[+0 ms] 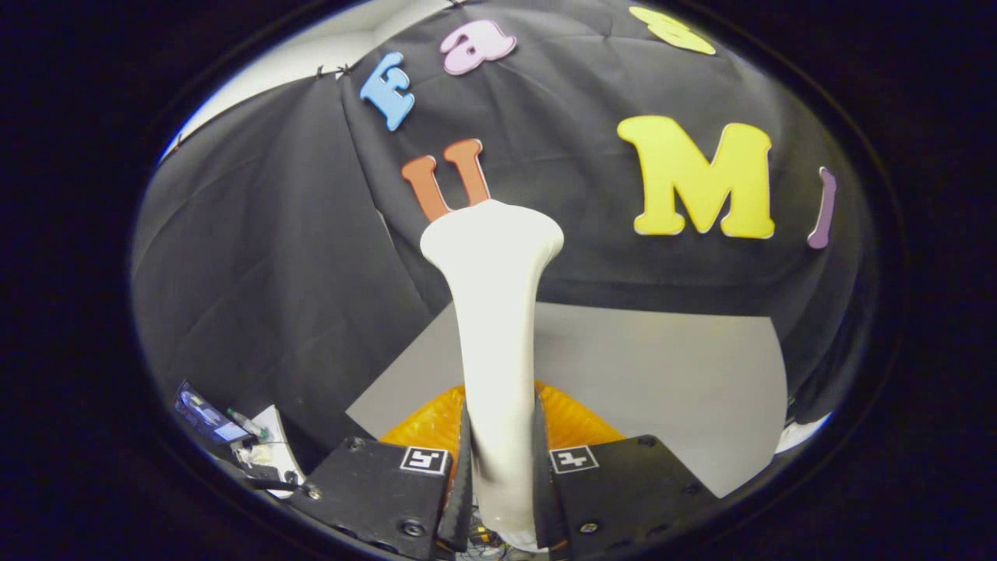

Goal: Iron the clothes twice with a garment steamer, once on the left side and once on the right side.

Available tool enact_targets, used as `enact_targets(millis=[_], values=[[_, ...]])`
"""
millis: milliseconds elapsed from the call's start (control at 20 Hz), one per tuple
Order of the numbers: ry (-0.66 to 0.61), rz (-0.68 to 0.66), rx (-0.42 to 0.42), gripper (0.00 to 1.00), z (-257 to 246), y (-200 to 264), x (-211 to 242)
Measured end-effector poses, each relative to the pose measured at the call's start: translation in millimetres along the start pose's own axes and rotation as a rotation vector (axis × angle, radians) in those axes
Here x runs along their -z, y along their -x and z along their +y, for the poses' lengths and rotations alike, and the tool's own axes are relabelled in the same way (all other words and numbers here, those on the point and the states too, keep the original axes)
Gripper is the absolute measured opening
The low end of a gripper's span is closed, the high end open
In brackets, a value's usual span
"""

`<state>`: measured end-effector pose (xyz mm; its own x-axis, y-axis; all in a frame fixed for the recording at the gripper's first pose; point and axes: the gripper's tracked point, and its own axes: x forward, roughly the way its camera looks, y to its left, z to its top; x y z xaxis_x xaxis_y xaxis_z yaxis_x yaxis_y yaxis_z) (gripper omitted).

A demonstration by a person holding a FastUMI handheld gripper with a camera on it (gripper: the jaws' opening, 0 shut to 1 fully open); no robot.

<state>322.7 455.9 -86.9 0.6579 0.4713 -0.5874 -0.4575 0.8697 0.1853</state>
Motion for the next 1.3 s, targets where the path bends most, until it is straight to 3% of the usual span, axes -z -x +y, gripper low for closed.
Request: enact_targets(millis=[300, 500, 900, 1300], values=[[0.005, -0.123, 0.036, 0.34, -11, 80, -11], [-0.056, -0.191, 0.086, 0.34, -30, 135, -9], [-0.144, -0.376, 0.293, 0.34, -109, 282, 0], [-0.171, -0.568, 0.486, 0.34, -195, 396, -27]])
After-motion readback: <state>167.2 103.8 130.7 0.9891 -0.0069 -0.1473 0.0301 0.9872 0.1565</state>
